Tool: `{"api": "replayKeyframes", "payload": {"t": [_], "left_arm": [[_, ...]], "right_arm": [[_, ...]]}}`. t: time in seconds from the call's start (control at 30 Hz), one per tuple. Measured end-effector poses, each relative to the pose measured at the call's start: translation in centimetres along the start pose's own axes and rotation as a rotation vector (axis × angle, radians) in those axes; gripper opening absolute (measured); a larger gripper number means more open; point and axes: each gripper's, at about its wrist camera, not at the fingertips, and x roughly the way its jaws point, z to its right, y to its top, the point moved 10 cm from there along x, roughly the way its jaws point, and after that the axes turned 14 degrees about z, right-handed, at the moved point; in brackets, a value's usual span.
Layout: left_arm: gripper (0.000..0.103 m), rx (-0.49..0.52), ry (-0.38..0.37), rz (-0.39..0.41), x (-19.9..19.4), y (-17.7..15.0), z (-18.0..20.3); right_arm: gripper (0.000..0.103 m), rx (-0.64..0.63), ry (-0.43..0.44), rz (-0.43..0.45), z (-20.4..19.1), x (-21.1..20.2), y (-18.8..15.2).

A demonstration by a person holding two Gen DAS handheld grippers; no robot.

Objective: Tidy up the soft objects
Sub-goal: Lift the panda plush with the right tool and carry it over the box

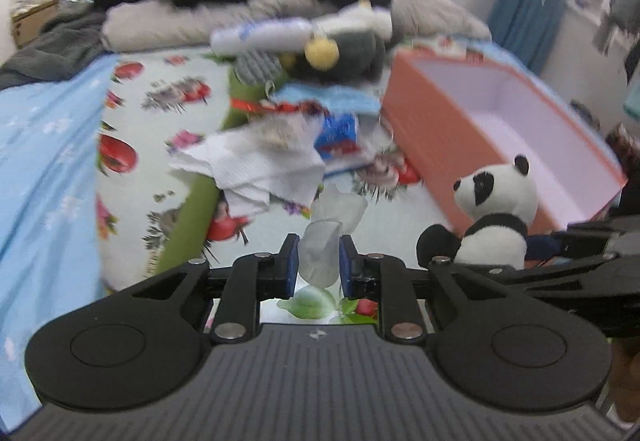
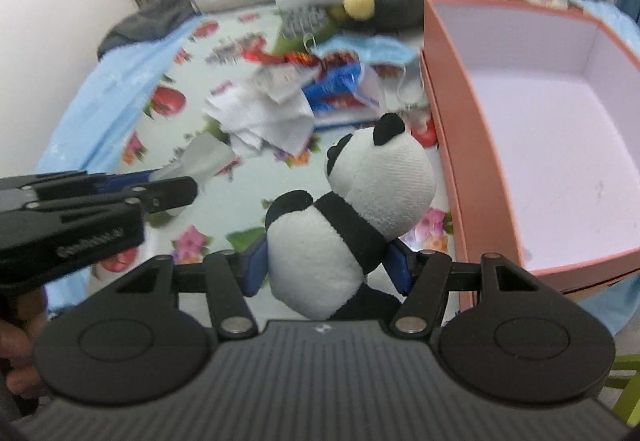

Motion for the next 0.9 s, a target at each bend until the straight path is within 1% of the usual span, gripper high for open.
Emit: {"api": "replayKeyframes", "payload": {"t": [0.2, 0.37, 0.47, 0.57, 0.7, 0.9], "left_arm": [[0.024, -0.048, 0.005, 0.098, -5.5, 2.8, 0.6], [0.025, -0.071, -0.008, 0.152, -9.1, 4.0, 1.7], [0.025, -0.095, -0.023, 0.172, -10.4, 4.5, 2.5], [0.025, -0.108, -0.036, 0.185, -11.2, 4.7, 3.5], [0.025, -0.112, -0.077, 0.19, -11.5, 5.1, 5.7], [0.025, -0.087, -0.149, 0.176, -10.2, 5.8, 9.8]], "right_arm": [[0.063, -0.012, 0.009, 0.103, -1.4, -4.7, 2.0], [0.063, -0.038, 0.02, 0.187, -2.8, -8.1, 3.6], [0.063, -0.051, 0.013, 0.225, -2.9, -9.7, 4.3], [0.063, -0.052, 0.001, 0.249, -2.3, -11.1, 4.5], [0.063, -0.031, -0.028, 0.266, -0.6, -12.7, 4.4], [0.063, -0.003, -0.09, 0.292, 2.7, -14.6, 4.3]]}}
